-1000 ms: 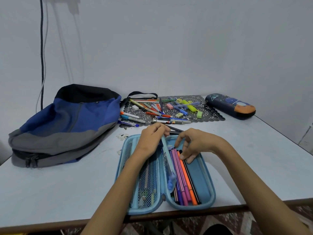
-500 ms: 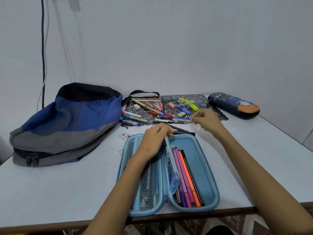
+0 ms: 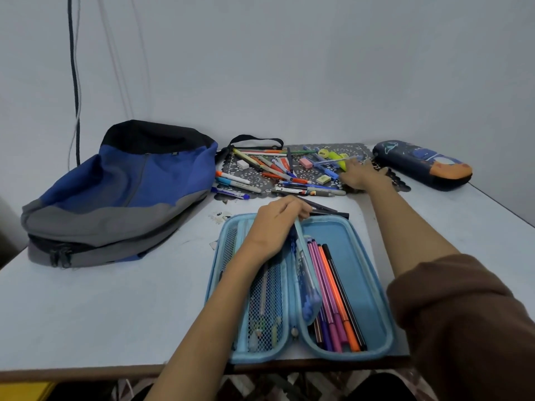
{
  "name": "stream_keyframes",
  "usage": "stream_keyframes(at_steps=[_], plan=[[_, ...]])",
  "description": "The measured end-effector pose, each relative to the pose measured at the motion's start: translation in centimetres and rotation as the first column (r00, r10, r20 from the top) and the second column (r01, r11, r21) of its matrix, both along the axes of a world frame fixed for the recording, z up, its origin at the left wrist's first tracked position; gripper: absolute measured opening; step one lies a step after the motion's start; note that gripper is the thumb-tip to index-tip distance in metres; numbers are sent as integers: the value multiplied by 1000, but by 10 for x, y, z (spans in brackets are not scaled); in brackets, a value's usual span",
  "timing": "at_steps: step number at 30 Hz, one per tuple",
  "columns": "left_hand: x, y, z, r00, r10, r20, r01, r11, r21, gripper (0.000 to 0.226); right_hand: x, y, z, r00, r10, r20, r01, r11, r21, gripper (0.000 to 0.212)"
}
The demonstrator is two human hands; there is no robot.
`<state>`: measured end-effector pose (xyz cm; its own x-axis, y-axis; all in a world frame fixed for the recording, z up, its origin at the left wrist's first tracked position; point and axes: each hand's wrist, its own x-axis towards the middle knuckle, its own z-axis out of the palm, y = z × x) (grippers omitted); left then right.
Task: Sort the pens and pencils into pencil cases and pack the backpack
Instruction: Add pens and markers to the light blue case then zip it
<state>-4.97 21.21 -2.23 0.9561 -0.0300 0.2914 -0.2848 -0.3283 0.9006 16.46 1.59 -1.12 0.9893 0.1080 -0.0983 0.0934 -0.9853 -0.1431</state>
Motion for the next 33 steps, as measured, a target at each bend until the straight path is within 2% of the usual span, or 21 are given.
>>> stream_keyframes(at_steps=[4, 6, 8, 9, 11, 18, 20, 24, 27, 29, 33], plan=[[0, 0, 0, 1000, -2, 7, 2, 1000, -9, 31, 6, -1, -6, 1000, -23, 10, 23, 1000, -9, 58], [0, 0, 0, 1000, -7, 6, 7, 1000, -9, 32, -5, 3, -4, 989, -41, 141, 44, 999, -22, 44], [0, -1, 0, 1000, -13, 4, 13, 1000, -7, 32, -11, 5, -3, 931, -60, 361, 77, 997, -33, 26], [0, -1, 0, 1000, -13, 6, 13, 1000, -4, 32, -15, 7, 0, 897, -71, 436, 95, 995, -34, 23], [0, 0, 0, 1000, -12, 8, 12, 1000, 0, 33, -19, 9, 3, 875, -75, 477, 91, 996, -10, 25], [-1, 1, -1, 1000, -9, 19, 9, 1000, 10, 31, -24, 8, 9, 946, -115, 303, 69, 985, 160, 27], [-2, 0, 0, 1000, -12, 17, 12, 1000, 13, 31, -28, 5, 19, 969, -120, 215, 63, 965, 253, 27], [-2, 0, 1, 1000, -6, 13, 6, 1000, 13, 34, -43, -4, 41, 994, -104, -43, 110, 825, 555, 9], [-2, 0, 0, 1000, -2, 23, 1, 1000, 30, 33, -59, -11, 53, 976, -29, -217, 169, 732, 660, 11], [-2, 1, 0, 1000, -6, 27, 5, 1000, 29, 34, -70, -14, 57, 949, 68, -309, 184, 675, 714, 17], [-2, 0, 0, 1000, -9, 28, 8, 1000, 29, 36, -96, -16, 63, 895, 265, -359, 123, 628, 768, 50]])
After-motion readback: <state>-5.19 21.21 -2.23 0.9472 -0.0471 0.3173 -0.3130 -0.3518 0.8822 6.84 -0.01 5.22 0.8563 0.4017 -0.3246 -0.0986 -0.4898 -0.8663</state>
